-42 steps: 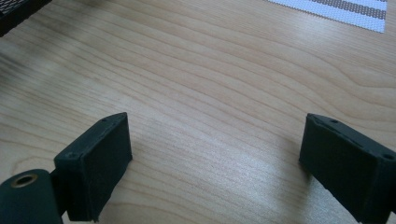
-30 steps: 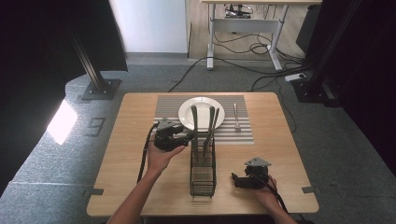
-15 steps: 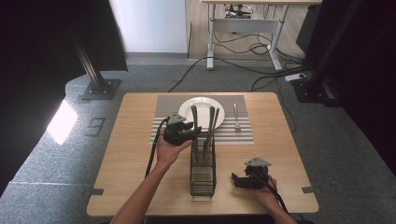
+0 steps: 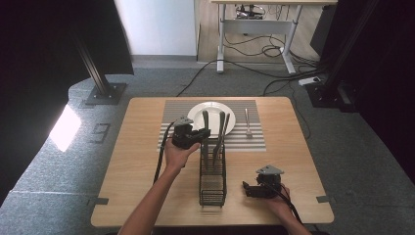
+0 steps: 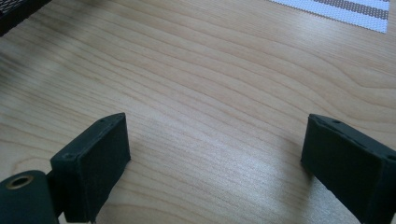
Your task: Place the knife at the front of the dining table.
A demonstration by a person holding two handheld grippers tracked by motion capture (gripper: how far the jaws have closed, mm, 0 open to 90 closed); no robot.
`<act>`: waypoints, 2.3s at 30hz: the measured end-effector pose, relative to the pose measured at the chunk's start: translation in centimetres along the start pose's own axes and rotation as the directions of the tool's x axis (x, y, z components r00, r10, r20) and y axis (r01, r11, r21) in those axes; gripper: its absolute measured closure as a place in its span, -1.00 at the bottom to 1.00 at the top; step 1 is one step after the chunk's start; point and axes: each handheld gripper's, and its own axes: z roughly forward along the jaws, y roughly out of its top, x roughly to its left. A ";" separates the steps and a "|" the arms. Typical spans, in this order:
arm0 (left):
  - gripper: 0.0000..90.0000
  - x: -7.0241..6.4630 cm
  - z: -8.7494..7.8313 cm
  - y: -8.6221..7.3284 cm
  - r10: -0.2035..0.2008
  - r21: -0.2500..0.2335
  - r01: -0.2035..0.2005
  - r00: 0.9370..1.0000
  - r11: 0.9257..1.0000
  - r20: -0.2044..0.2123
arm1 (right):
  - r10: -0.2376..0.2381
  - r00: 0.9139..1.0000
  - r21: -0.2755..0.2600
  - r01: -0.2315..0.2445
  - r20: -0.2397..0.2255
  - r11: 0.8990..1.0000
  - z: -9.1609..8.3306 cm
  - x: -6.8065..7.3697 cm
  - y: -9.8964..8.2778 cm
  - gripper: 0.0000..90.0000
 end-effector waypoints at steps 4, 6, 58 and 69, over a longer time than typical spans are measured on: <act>0.85 -0.4 -0.1 0.1 0.024 -0.031 -0.023 1.000 0.999 0.019 | -0.001 1.000 -0.001 0.001 -0.001 1.000 0.0 0.0 0.0 -0.82; 0.85 -1.1 -0.4 0.4 0.075 -0.041 -0.075 0.997 0.996 -0.002 | -0.001 1.000 -0.001 0.001 -0.001 1.000 0.0 0.0 0.0 -0.82; 0.86 4.8 -8.2 0.4 0.016 -0.092 -0.040 0.969 0.995 -0.245 | -0.006 1.000 -0.002 0.006 -0.004 1.000 0.0 0.1 0.0 -0.80; 0.86 6.4 -6.9 -0.6 0.016 -0.038 -0.027 0.960 0.999 -0.280 | -0.005 1.000 -0.004 0.005 -0.006 1.000 0.0 0.1 0.0 -0.79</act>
